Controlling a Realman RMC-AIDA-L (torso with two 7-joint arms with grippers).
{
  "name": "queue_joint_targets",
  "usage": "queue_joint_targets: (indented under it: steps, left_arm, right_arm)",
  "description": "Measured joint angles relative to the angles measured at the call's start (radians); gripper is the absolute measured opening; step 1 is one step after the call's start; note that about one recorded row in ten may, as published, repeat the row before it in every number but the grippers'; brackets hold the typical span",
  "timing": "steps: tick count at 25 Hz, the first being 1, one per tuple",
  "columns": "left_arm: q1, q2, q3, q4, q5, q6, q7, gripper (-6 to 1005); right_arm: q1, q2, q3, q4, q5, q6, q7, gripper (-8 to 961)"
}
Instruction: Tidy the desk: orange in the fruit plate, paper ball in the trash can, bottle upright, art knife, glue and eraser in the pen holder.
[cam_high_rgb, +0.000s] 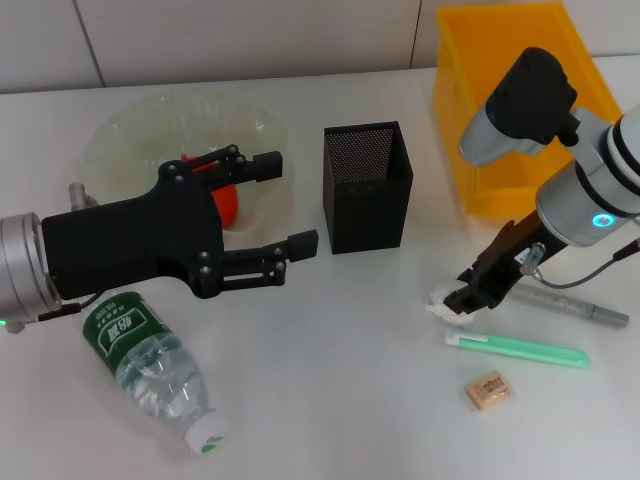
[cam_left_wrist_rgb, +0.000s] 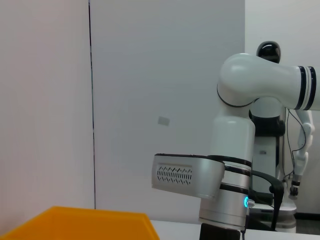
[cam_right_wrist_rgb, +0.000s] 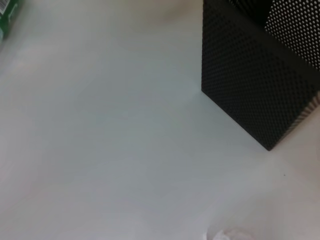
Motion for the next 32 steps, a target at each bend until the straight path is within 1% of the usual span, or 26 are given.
queue_joint_targets:
  steps: [8,10,18,19,20,23,24,25,32]
  left_arm:
    - [0.003,0.0,0.002,0.001,0.0,0.0,0.0,847]
    - [0.004,0.0,0.003,0.001,0.0,0.0,0.0,846]
    - [0.006,0.0,0.009,0.003,0.0,0.002,0.0,846]
    - [0.006,0.0,0.009,0.003,0.0,0.002,0.0,846]
    - [0.006,0.0,0.009,0.004,0.0,0.002,0.0,846]
    - [0.006,0.0,0.009,0.004,0.0,0.002,0.0,846]
    - [0.006,0.0,0.009,0.002,0.0,0.002,0.0,846]
    - [0.006,0.0,0.009,0.003,0.0,0.002,0.0,846]
    - [0.002,-0.002,0.011,0.004,0.0,0.002,0.002,846]
  right_arm:
    - [-0.013,0.001,-0.009,-0.017,0.001,0.0,0.001,318]
    - [-0.021,0.001,-0.009,-0.03,0.001,0.0,0.002,299]
    - [-0.036,0.001,-0.008,-0.069,0.001,-0.014,0.012,285]
    - [-0.053,0.001,-0.008,-0.114,0.001,-0.026,0.018,281]
    - [-0.053,0.001,-0.008,-0.114,0.001,-0.026,0.018,278]
    - [-0.086,0.002,-0.008,-0.206,0.003,-0.052,0.034,275]
    - [-0.108,0.002,-0.008,-0.277,0.005,-0.075,0.046,274]
    - [-0.108,0.002,-0.008,-0.277,0.005,-0.075,0.046,274]
    - [-0.16,0.002,-0.008,-0.463,0.009,-0.133,0.082,273]
